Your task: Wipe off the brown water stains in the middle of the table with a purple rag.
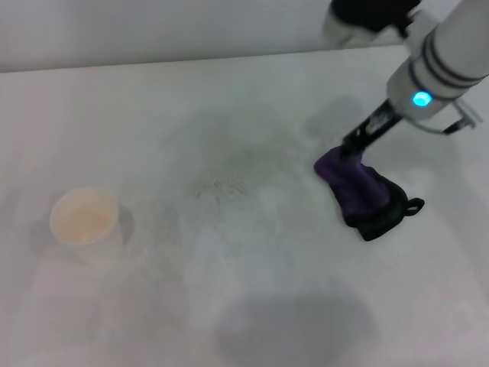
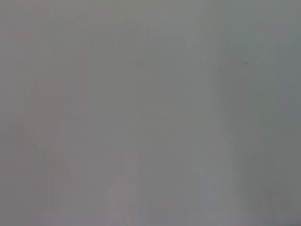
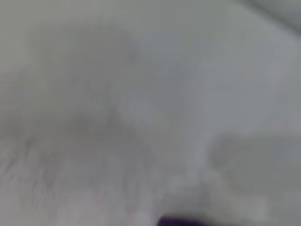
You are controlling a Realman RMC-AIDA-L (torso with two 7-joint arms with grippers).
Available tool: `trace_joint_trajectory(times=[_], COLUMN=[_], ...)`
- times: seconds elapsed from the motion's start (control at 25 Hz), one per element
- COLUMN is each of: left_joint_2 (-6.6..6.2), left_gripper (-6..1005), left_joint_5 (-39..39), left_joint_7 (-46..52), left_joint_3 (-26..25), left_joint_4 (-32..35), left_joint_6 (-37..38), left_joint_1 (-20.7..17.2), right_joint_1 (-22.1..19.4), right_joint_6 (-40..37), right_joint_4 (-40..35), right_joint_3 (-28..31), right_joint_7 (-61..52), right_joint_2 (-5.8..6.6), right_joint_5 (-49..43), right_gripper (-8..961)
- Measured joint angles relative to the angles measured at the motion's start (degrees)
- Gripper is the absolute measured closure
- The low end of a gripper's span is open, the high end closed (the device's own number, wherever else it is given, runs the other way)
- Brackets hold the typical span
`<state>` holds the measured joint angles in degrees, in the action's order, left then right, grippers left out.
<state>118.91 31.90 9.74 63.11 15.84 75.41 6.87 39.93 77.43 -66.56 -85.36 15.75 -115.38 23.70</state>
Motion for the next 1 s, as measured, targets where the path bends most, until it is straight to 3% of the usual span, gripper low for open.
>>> trace_joint_trajectory(times=[0.2,0.36,0.4,0.48,0.76,1.0], left_joint_2=[-0.1,-0.19,-0.19,-0.19,-0.18,-0.18], left_gripper=[114,113,113,113,113,113], left_joint_5=[0.0,0.07,0.08,0.09,-0.42,-2.62], left_joint_7=[1.17,1.87,1.97,2.15,2.2,1.73], left_joint_3=[0.13,0.02,0.01,-0.04,-0.12,-0.11], left_joint_4=[0.1,0.1,0.1,0.11,0.17,-0.26], left_joint_6=[-0.26,-0.44,-0.44,-0.47,-0.64,-0.78], left_joint_1=[0.42,0.48,0.47,0.45,0.55,0.61], right_joint_1=[-5.18,-9.37,-11.36,-12.26,-17.57,-20.11], right_joint_6=[-5.22,-9.23,-10.69,-11.31,-11.59,-12.02], right_joint_4=[-3.26,-1.81,0.07,1.63,18.19,30.5], right_joint_3=[11.47,24.53,30.38,33.36,51.72,56.9], right_joint_7=[8.92,23.74,31.82,36.24,68.79,87.84], right_joint_2=[0.01,0.07,0.16,0.28,0.51,0.4], right_joint_5=[6.32,19.99,27.84,31.7,56.07,68.33], right_gripper=[521,520,520,520,518,517])
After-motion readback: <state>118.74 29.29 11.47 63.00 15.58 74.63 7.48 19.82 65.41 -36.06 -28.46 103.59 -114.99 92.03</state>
